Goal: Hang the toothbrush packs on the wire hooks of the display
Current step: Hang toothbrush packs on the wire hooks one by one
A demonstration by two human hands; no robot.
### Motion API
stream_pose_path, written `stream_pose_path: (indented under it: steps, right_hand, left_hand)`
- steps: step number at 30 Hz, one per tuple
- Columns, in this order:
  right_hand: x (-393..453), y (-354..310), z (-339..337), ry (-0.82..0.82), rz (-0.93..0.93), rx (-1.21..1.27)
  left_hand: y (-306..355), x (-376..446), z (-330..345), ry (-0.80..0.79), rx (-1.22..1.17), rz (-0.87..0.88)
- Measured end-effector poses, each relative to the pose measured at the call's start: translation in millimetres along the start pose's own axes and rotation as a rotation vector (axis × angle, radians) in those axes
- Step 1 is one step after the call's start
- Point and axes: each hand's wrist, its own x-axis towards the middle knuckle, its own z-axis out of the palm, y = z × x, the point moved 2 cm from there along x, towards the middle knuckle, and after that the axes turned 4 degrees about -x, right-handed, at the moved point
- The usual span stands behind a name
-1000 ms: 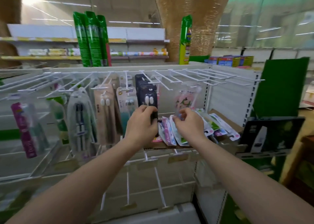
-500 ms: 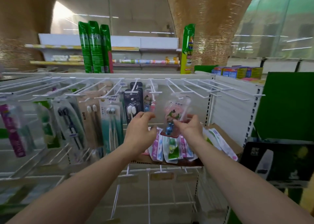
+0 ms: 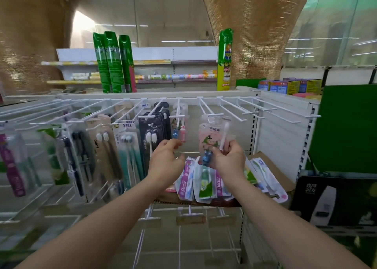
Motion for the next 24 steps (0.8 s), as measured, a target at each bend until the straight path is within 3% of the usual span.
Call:
stream_pose_path:
  steps: [16,24]
  right_hand:
    - [-56.1,-8.0,14.1,0.146,-0.159,-0.007]
    - [-56.3,-5.5,37.8,-0.068,-0.113,-0.101]
  left_hand:
    - [-11.1,-0.7,-27.6,0.002,-0.013,0.086]
    - [-18.4,-1.4,-34.3,0.031,-0.032,0.088]
